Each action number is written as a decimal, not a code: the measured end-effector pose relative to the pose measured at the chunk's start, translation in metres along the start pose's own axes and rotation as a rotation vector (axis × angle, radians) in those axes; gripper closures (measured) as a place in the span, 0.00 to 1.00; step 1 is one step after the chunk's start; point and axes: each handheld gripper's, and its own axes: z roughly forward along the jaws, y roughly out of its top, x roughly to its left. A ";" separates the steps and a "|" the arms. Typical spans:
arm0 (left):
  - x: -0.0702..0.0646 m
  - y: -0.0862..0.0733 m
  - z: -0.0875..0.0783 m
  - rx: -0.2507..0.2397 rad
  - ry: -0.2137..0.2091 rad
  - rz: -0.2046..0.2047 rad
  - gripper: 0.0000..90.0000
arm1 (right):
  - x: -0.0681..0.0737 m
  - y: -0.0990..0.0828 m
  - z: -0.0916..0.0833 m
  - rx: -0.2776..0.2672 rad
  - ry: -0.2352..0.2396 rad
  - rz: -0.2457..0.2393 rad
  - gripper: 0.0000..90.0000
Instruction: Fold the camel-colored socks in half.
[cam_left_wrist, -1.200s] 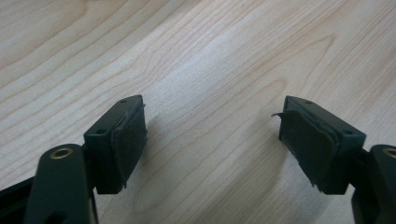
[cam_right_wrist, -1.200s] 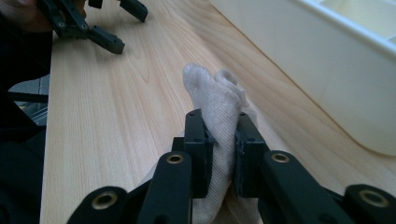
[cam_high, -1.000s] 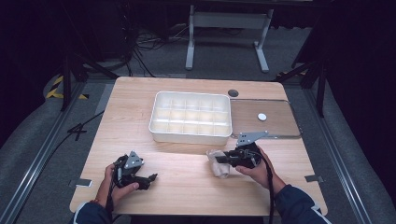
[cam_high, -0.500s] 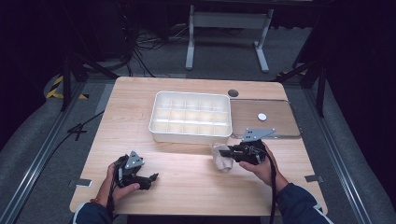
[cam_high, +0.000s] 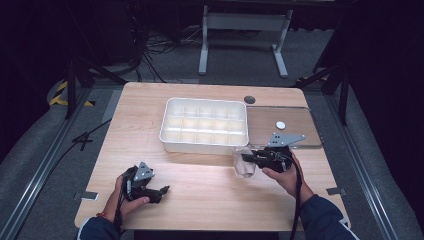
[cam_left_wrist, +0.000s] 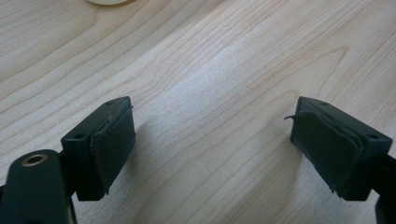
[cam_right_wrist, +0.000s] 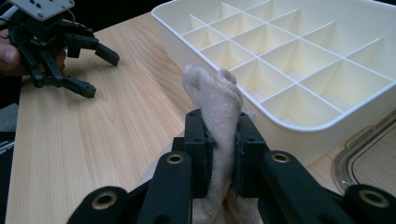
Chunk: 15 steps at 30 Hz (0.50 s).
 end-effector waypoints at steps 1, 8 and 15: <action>0.000 0.000 0.000 -0.001 0.000 -0.001 0.16 | 0.000 0.000 0.000 -0.001 -0.003 0.000 0.88; 0.000 0.000 0.000 0.000 0.003 -0.003 0.16 | -0.001 0.002 -0.006 -0.014 -0.024 -0.013 0.88; 0.000 0.000 0.000 0.000 0.001 -0.001 0.16 | -0.004 0.006 -0.014 -0.044 -0.044 -0.013 0.88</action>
